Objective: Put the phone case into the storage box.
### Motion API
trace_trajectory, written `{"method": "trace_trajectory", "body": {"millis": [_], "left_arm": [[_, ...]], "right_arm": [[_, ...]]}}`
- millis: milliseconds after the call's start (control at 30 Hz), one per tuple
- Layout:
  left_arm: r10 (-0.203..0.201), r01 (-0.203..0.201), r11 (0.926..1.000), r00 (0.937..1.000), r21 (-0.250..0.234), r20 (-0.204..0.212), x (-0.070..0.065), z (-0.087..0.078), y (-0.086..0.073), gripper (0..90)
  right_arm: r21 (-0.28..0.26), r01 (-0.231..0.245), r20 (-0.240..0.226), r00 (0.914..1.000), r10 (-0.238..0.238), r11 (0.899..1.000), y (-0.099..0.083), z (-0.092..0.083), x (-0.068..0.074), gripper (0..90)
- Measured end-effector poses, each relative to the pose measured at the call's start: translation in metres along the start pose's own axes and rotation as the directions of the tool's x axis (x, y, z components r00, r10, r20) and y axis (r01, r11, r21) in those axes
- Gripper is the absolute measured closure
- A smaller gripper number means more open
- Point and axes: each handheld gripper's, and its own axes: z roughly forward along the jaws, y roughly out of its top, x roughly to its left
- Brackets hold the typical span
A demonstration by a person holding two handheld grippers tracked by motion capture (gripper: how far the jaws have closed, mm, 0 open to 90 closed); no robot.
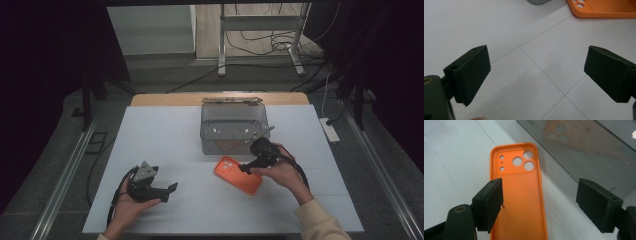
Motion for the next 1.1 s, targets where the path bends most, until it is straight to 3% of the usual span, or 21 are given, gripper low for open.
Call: {"method": "trace_trajectory", "body": {"millis": [500, 1100], "left_arm": [[0.007, -0.007, 1.0, 1.0, 0.005, 0.001, 0.0, 0.0, 0.0, 7.2], [0.014, -0.014, 0.9998, 0.9999, 0.014, -0.002, -0.001, 0.001, 0.0, 7.3]], "right_arm": [[0.074, -0.005, -0.001, 1.0, 0.005, 0.997, 0.006, 0.015, -0.001, 19.8], [0.134, -0.001, 0.011, 0.9999, -0.001, 0.991, 0.009, 0.034, -0.003, 26.5]]}}
